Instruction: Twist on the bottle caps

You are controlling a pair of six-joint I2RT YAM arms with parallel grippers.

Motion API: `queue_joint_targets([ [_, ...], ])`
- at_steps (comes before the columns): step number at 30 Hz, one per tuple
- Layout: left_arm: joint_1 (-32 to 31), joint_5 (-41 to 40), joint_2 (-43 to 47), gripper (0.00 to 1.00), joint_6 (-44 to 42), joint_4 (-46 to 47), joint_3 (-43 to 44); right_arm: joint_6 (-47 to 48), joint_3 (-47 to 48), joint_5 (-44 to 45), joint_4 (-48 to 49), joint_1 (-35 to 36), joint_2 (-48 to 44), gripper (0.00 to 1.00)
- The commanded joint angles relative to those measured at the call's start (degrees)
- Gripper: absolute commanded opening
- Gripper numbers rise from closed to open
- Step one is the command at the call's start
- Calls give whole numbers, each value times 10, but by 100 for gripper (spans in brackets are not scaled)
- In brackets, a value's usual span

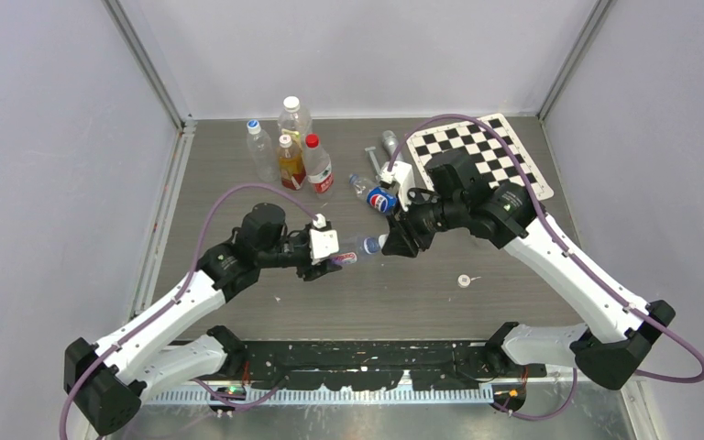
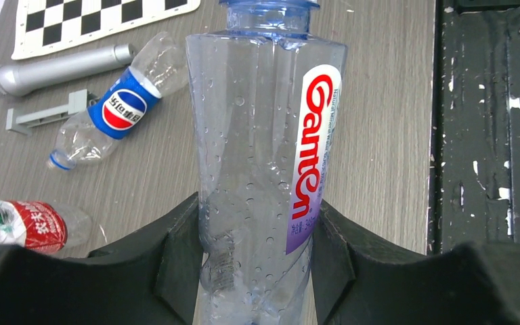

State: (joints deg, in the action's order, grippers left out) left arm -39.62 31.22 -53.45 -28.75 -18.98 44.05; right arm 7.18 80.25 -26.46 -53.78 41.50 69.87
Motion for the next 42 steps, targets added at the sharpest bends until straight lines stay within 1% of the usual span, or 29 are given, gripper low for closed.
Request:
queue_joint_targets([
  [1, 3, 41, -4, 0, -4, 35, 25, 14, 31, -35, 25, 0, 3, 7],
  [11, 3, 54, -7, 0, 10, 52, 27, 12, 23, -69, 36, -1, 19, 7],
  [21, 3, 44, -15, 0, 31, 60, 28, 21, 21, -96, 22, 0, 26, 7],
  [29, 3, 66, -18, 0, 36, 65, 36, 41, 16, -88, 1, 0, 35, 7],
  [35, 3, 81, -11, 0, 39, 68, 30, 43, 12, -31, 11, -10, 32, 6],
  [39, 3, 91, -6, 0, 43, 70, 26, 34, 10, -31, 24, -17, 32, 6],
  [42, 3, 98, -8, 0, 45, 75, 26, 34, 11, -48, 26, -18, 37, 6],
])
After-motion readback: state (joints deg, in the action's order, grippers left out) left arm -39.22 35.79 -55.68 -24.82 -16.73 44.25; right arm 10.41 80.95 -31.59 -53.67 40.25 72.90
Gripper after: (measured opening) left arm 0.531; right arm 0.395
